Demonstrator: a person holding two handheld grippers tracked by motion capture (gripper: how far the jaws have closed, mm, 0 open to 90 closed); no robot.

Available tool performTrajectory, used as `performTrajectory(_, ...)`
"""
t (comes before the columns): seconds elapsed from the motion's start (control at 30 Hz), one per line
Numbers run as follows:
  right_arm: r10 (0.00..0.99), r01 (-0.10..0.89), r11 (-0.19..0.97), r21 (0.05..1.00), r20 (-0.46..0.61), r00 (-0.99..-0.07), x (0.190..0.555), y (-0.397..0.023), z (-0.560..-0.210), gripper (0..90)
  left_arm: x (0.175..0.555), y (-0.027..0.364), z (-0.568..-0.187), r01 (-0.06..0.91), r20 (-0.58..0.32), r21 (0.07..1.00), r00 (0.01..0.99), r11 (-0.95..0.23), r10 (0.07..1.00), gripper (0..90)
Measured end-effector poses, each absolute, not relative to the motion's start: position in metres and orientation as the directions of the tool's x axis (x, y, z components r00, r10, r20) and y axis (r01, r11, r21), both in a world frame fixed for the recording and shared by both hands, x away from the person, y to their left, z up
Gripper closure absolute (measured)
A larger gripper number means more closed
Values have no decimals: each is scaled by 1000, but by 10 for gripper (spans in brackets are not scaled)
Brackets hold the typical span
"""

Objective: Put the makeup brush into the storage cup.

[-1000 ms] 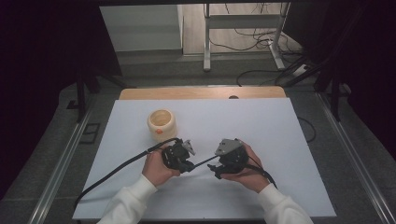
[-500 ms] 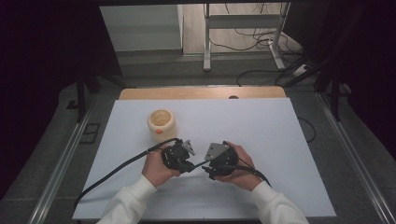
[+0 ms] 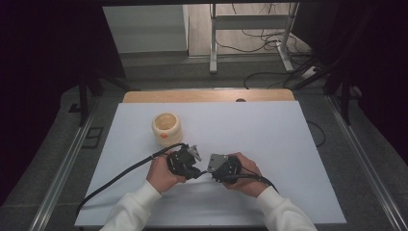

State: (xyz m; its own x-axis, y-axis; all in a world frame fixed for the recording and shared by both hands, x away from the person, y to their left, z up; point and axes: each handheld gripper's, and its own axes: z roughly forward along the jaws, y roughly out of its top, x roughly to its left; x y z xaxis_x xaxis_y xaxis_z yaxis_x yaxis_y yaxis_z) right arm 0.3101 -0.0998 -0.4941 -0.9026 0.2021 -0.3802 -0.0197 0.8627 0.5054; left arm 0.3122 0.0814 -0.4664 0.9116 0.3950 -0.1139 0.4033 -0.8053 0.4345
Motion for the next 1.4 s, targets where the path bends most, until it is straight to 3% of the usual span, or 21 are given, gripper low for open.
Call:
performTrajectory(0.2,151,-35,880,474,-349,-925,309,-101,-496,782,310,85,-460,405,-72,471,903,-783,424,768)
performTrajectory(0.47,147,-43,871,490,-344,-927,309,-106,-491,839,307,87,-454,426,-22,541,869,-725,495,492)
performTrajectory(0.53,167,-27,862,507,-332,-928,310,-109,-489,839,307,90,-451,439,-33,556,860,-706,509,402)
performTrajectory(0.8,230,17,830,558,-314,-921,312,-117,-484,835,305,100,-442,473,-102,626,838,-621,536,285)
performTrajectory(1.0,305,71,798,598,-301,-904,313,-128,-482,837,305,114,-438,524,-154,671,791,-525,592,120)
performTrajectory(1.4,375,123,755,644,-270,-887,316,-140,-477,839,303,130,-442,533,-181,691,782,-488,597,133)
